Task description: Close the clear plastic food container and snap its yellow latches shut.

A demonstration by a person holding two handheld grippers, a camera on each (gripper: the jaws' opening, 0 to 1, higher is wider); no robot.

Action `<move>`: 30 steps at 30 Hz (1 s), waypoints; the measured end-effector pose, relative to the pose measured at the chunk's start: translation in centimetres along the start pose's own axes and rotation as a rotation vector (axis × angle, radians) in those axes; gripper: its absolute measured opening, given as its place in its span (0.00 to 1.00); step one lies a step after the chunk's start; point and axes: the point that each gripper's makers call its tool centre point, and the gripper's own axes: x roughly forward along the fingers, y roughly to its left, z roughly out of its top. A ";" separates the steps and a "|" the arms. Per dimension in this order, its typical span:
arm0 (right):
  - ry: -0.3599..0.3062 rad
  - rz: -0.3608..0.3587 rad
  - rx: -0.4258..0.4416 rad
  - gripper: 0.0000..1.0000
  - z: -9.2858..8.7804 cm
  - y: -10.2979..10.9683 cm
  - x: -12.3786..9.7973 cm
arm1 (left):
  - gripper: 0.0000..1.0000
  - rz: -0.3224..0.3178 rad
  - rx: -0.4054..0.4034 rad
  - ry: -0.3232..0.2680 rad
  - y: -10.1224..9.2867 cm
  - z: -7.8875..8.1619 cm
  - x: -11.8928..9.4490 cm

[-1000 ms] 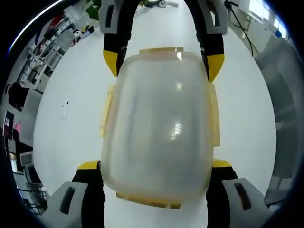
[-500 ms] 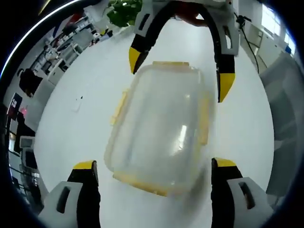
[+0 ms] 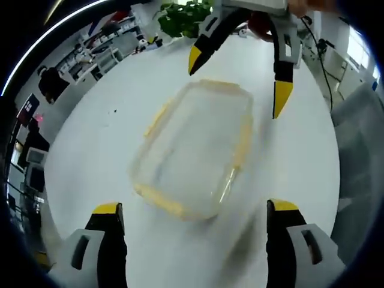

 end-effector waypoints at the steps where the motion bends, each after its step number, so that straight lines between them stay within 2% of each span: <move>1: -0.004 -0.003 0.014 0.84 -0.1 0.0 -0.2 | 0.96 0.006 -0.006 -0.004 0.0 -0.1 -0.2; 8: -0.029 -0.019 0.044 0.84 -0.6 0.8 -1.1 | 0.96 0.028 -0.037 -0.010 -0.1 -0.9 -1.1; 14: -0.040 -0.025 0.056 0.82 -1.0 1.4 -1.7 | 0.94 0.024 -0.050 -0.023 -1.0 -1.1 -1.6; 20: -0.068 -0.029 0.099 0.81 -1.4 2.4 -2.4 | 0.94 0.028 -0.086 -0.056 -1.8 -1.0 -2.2; 25: -0.116 -0.042 0.141 0.80 -1.6 3.2 -2.9 | 0.93 0.038 -0.124 -0.089 -2.5 -1.1 -3.0; 27: -0.118 -0.048 0.108 0.79 -1.8 4.0 -2.9 | 0.93 0.037 -0.124 -0.091 -2.8 -1.2 -3.2; 30: -0.138 -0.059 0.122 0.79 -1.9 4.7 -3.1 | 0.89 0.040 -0.123 -0.106 -3.3 -1.3 -3.8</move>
